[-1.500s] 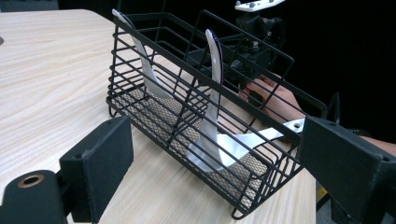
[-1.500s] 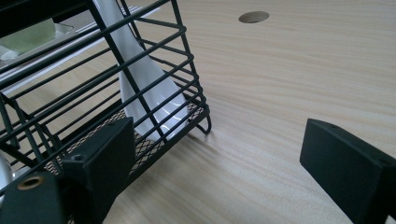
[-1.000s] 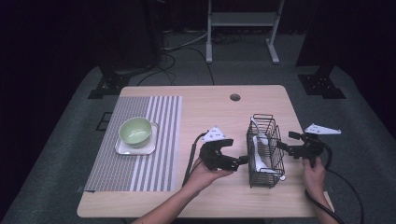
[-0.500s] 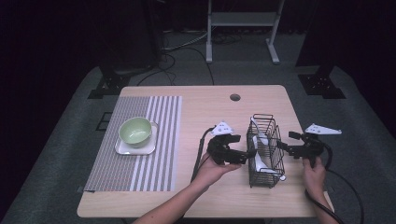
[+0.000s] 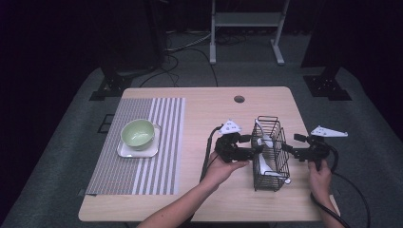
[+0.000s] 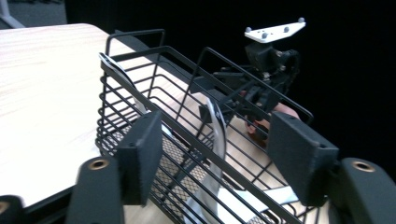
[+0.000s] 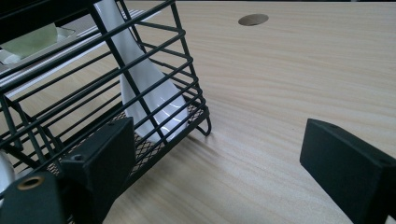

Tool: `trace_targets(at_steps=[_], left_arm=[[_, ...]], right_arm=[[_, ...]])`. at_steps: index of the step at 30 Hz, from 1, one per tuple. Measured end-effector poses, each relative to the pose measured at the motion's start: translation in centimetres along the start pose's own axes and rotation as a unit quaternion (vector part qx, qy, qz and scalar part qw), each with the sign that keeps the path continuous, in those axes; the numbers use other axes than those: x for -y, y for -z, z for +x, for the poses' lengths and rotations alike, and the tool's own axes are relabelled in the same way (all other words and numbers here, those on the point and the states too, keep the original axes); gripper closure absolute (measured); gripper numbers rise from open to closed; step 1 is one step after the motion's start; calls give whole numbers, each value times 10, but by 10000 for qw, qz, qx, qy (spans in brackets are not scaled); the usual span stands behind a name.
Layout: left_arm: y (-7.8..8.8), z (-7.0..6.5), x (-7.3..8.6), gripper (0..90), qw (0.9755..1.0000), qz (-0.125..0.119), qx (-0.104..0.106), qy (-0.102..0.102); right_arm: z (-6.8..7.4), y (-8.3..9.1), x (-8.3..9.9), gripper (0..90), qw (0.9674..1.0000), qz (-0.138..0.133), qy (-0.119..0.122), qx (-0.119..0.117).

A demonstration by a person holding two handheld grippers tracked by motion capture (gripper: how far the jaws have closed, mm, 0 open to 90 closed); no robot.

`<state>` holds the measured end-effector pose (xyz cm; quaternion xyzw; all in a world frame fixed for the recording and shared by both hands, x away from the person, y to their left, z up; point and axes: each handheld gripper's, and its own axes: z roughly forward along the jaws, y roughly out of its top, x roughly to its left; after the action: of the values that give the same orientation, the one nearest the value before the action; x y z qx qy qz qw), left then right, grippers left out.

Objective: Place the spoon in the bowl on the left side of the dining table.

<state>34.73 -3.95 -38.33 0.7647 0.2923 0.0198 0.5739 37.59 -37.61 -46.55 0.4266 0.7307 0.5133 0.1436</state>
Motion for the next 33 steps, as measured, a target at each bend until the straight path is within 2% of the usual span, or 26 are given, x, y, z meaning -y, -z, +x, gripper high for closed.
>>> trace_targets(at_steps=[1, 3, 4, 5, 6, 11, 13, 17, 18, 19, 22, 25, 26, 30, 33], left_arm=[[-1, 0, -1, 455, 10000, 10, 16, 23], [-2, 0, -2, 478, 10000, -23, 2, 38], [-3, 0, -3, 550, 10000, -47, -8, 49], [-3, 0, -3, 584, 10000, -47, -8, 49], [-3, -1, -3, 584, 10000, -49, -44, -11], [-4, -4, -3, 779, 9998, -48, -35, -212], [-4, -4, -3, 783, 9998, -57, -8, -215], [-5, -3, -2, 820, 9998, -87, 147, -58], [-5, -2, -2, 828, 9997, -114, 228, 65], [-5, -2, -2, 833, 9997, -114, 228, 65], [-4, -1, -1, 851, 9983, -176, 432, 350], [-4, -3, -3, 857, 9984, -204, 419, 320], [-3, -3, -3, 857, 9979, -246, 455, 392], [-1, -4, -5, 857, 9978, -268, 466, 385], [1, -5, -8, 857, 9970, -331, 524, 472]], right_arm=[[0, 0, 0, 94, 10000, 1, -2, 0], [0, 0, 0, 94, 10000, -1, 1, -2], [0, 0, 0, 94, 10000, -3, 0, -7], [0, 0, 0, 94, 10000, -3, 0, -7], [0, 0, 0, 94, 10000, -4, -2, -8], [0, 0, 0, 94, 10000, -9, -13, -14], [0, 0, 0, 94, 10000, -7, -5, -9], [0, 0, 0, 95, 10000, -6, 12, -5], [0, 0, 0, 94, 10000, -4, 8, -2], [0, 0, 0, 94, 10000, -4, 8, -2], [0, 0, 0, 94, 10000, 0, 13, -1], [0, 0, 0, 95, 10000, -4, 18, 0], [0, 0, 0, 94, 10000, -5, 15, -3], [0, 0, 0, 95, 10000, 2, 12, 3], [0, 0, 0, 94, 10000, -1, 9, 5]])
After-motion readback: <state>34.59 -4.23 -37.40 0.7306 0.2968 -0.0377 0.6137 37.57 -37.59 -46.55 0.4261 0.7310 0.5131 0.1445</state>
